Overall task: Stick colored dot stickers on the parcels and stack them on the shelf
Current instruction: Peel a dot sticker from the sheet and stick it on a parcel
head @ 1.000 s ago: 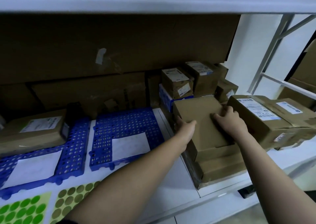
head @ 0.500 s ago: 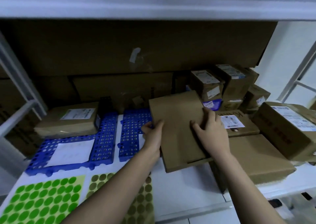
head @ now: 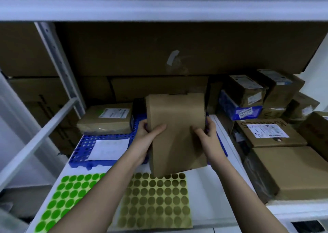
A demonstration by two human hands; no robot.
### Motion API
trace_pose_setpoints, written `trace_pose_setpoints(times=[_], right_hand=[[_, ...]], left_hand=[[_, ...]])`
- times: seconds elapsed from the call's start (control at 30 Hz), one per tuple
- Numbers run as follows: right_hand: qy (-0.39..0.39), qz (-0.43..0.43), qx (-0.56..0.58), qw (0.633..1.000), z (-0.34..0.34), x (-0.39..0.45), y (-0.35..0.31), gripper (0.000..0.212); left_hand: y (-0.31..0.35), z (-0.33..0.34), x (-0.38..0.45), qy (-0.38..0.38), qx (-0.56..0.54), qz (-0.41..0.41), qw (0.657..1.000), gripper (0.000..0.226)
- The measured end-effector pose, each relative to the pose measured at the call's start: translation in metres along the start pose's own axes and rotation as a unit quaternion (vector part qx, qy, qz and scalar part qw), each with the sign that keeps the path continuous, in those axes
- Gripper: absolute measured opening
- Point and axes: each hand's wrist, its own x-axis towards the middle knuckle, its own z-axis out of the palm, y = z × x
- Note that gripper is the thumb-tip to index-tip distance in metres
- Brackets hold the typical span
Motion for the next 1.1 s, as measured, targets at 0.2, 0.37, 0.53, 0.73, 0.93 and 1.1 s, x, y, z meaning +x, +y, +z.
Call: trace_pose_setpoints(times=[0.2,0.37,0.53,0.73,0.93,1.1], right_hand=[[-0.083,0.111,0.109,0.984,-0.001,0.004,-0.001,0.074],[-0.145,0.167,0.258,0.94,-0.014,0.008,-0.003,0.089],[-0.177,0.221,0.313,0.907,-0.026,0.012,-0.009,0.067],[-0.168,0.247,0.237,0.925,-0.032,0.02,-0.009,0.058],[-0.065,0.216,0.219,0.949,-0.013,0.017,0.006,0.021],[-0.003,0.199,0.279,0.939,-0.004,0.014,0.026,0.036]], left_hand=[[0.016,-0.022,-0.008,-0.045,0.153,0.102,0.982,0.068],[0.021,-0.034,-0.009,-0.056,0.349,0.215,0.91,0.072],[0.019,-0.041,-0.006,-0.038,0.492,0.361,0.791,0.07],[0.009,-0.051,0.012,-0.066,0.615,0.471,0.63,0.086],[-0.001,-0.042,0.013,0.004,0.591,0.419,0.689,0.092],[-0.004,-0.026,-0.001,0.045,0.377,0.289,0.879,0.074]])
